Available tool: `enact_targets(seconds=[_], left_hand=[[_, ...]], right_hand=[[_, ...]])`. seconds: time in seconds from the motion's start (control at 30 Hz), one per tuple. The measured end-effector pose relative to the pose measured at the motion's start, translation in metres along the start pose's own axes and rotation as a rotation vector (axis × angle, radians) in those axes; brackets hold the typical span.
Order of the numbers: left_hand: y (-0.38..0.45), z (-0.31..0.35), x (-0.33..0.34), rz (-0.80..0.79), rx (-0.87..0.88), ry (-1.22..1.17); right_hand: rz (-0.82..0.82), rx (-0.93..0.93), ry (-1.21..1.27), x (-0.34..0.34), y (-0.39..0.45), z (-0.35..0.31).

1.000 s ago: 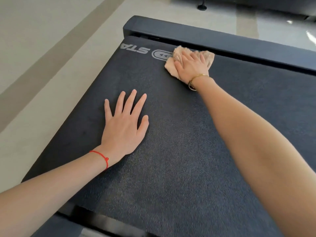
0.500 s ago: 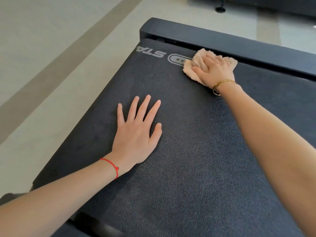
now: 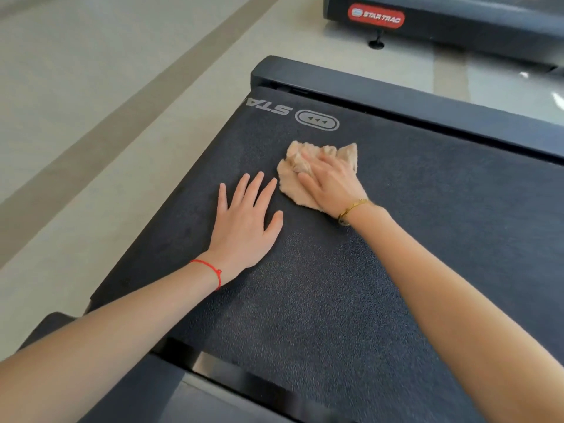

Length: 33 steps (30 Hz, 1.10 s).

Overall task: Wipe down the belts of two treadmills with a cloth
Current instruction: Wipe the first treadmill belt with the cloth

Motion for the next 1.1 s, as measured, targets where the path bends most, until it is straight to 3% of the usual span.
enact_targets(seconds=[0.1,0.33,0.63,0.87,1.1], left_hand=[[-0.020,-0.018,-0.004,-0.002,0.000,-0.002],[-0.082,-0.086,-0.016,0.003,-0.115,-0.005],[-0.086,-0.087,-0.015,0.046,-0.149,0.013],[-0.087,-0.089,-0.014,0.055,-0.136,0.013],[-0.087,-0.088,-0.016,0.070,-0.128,-0.002]], right_hand=[[0.055,-0.226,-0.036,0.011,-0.038,-0.045],[-0.113,-0.328,-0.016,0.042,-0.056,-0.109],[-0.111,-0.104,-0.138,0.049,0.065,-0.115],[-0.044,-0.297,-0.089,0.036,-0.041,-0.121],[-0.084,-0.220,-0.031,0.041,-0.063,-0.112]])
Point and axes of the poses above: each hand's wrist, its own y-axis towards the middle knuckle, its own x-axis out of the palm, z = x × y, the point moved 6 cm from there along y, towards the middle knuckle, and after that the axes turned 3 degrees about x, right-handed, at the moved point
